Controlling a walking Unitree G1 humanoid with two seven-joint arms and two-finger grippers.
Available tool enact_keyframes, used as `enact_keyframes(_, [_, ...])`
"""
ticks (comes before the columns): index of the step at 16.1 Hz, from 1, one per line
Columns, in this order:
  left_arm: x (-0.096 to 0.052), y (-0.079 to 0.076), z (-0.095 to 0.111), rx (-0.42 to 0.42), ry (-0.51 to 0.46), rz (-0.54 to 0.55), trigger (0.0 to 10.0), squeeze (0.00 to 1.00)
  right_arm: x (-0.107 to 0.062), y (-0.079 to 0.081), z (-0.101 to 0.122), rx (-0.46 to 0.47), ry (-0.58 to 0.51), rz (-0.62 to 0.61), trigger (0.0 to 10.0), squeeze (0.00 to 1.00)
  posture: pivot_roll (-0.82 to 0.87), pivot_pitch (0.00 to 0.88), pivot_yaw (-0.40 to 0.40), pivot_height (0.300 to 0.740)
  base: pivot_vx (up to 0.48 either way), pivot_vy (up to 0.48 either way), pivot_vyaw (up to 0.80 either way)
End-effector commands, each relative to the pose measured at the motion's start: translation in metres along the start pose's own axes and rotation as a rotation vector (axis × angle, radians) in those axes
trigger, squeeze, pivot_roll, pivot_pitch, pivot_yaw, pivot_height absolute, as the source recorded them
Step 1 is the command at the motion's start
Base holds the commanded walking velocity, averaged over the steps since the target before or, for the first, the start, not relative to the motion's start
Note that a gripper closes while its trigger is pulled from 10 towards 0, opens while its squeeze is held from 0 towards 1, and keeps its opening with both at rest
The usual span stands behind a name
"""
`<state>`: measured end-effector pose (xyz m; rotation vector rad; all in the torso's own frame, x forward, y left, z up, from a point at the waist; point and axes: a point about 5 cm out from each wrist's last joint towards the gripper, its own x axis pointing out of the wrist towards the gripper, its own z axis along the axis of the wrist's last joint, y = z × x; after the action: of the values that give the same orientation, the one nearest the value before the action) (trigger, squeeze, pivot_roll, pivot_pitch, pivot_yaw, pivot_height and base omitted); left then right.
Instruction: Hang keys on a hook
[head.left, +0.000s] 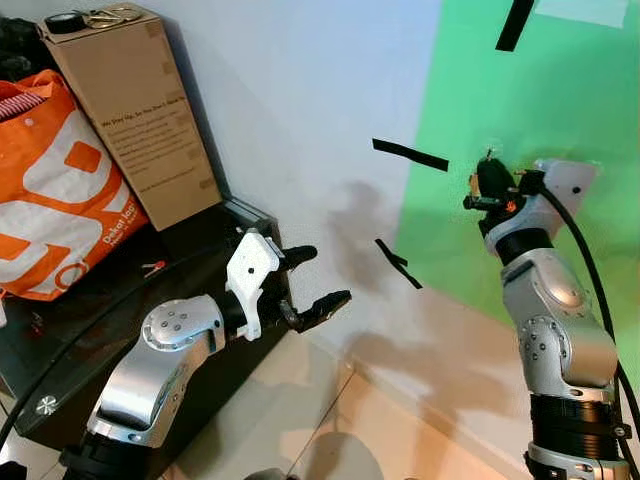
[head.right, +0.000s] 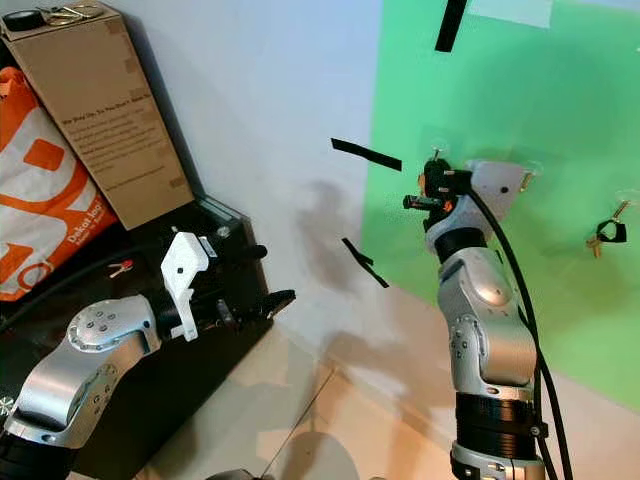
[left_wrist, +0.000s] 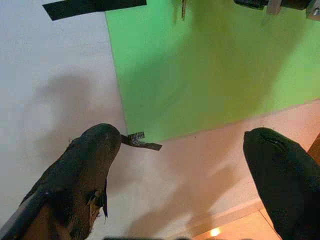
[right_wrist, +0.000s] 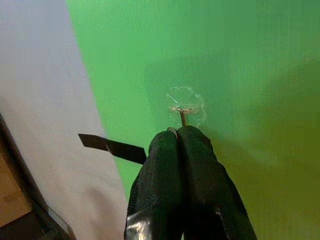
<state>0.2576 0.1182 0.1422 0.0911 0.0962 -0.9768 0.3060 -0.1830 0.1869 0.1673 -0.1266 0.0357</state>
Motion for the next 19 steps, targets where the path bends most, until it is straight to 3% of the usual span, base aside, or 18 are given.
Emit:
enact_keyframes(1, [0.0, 0.0, 0.005, 0.018, -0.002, -0.011, 10.0, 0.0, -0.001, -0.003, -0.019, -0.004, 0.113, -0.035, 10.0, 0.0, -0.04, 0.0, 0.091, 0.74, 0.0, 0.0, 0.0])
enact_keyframes(6, [0.0, 0.001, 0.005, 0.019, -0.001, -0.009, 10.0, 0.0, -0.006, -0.021, -0.034, 0.033, 0.216, -0.149, 10.0, 0.0, -0.04, 0.0, 0.089, 0.74, 0.0, 0.0, 0.0])
enact_keyframes(11, [0.001, 0.002, 0.007, 0.026, -0.022, 0.005, 10.0, 0.0, -0.004, -0.012, -0.029, 0.068, 0.177, -0.089, 10.0, 0.0, -0.04, 0.0, 0.085, 0.74, 0.0, 0.0, 0.0])
enact_keyframes(12, [0.001, 0.003, 0.012, 0.021, -0.051, 0.012, 10.0, 0.0, -0.005, -0.012, -0.026, 0.071, 0.157, -0.087, 10.0, 0.56, -0.04, 0.0, 0.085, 0.74, 0.0, 0.0, 0.0])
enact_keyframes(13, [0.002, 0.004, 0.015, 0.015, -0.078, 0.014, 10.0, 0.0, -0.006, -0.011, -0.024, 0.071, 0.14, -0.066, 10.0, 1.0, -0.04, 0.0, 0.084, 0.74, 0.0, 0.0, 0.0])
enact_keyframes(14, [0.002, 0.003, 0.018, 0.008, -0.098, 0.008, 10.0, 0.0, -0.007, -0.013, -0.024, 0.046, 0.125, -0.066, 10.0, 1.0, -0.04, 0.0, 0.084, 0.74, 0.0, 0.0, 0.0])
enact_keyframes(17, [0.002, 0.003, 0.019, 0.007, -0.108, 0.006, 10.0, 0.0, -0.013, -0.015, -0.017, 0.108, 0.057, -0.062, 10.0, 1.0, -0.04, 0.0, 0.085, 0.74, 0.0, 0.0, 0.0])
enact_keyframes(19, [0.002, 0.003, 0.018, 0.005, -0.107, 0.02, 10.0, 0.0, -0.017, -0.019, -0.018, 0.073, 0.049, -0.062, 10.0, 1.0, -0.04, 0.0, 0.082, 0.74, 0.0, 0.0, 0.0])
